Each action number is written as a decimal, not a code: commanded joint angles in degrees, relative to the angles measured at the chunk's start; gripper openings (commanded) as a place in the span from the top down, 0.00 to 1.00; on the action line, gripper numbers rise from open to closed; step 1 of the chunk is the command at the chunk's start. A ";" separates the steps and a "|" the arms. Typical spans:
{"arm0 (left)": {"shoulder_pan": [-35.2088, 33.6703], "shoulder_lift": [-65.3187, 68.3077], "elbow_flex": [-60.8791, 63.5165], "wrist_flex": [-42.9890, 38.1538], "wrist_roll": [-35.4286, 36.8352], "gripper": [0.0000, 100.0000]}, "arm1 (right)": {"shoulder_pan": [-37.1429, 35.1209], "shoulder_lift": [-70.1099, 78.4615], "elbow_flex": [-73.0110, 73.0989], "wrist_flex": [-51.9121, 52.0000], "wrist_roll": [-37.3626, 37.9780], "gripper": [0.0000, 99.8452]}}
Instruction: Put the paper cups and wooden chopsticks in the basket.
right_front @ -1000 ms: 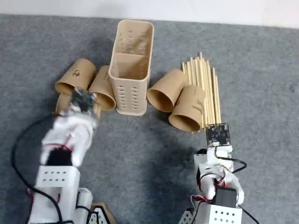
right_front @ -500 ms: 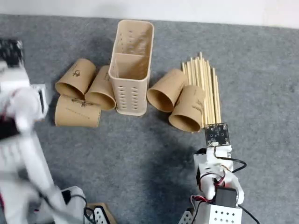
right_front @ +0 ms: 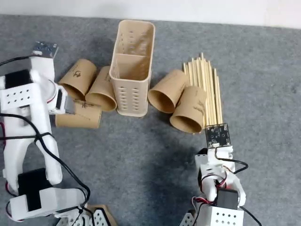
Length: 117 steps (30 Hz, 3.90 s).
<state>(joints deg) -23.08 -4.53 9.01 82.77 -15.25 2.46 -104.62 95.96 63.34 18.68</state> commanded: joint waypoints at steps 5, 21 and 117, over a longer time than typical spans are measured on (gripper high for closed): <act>-0.22 -0.22 7.78 -9.41 -2.99 0.73 | -0.40 -0.40 3.30 -1.01 0.44 0.99; 15.52 -0.75 8.22 -8.62 -4.48 0.73 | -0.40 -0.40 3.30 -1.10 0.62 0.99; 17.89 20.35 -77.49 6.07 -6.68 0.84 | -0.40 -0.48 5.14 -3.38 0.70 0.99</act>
<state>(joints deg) 3.38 16.48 -62.90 84.97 -26.59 2.46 -104.62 95.96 60.70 18.86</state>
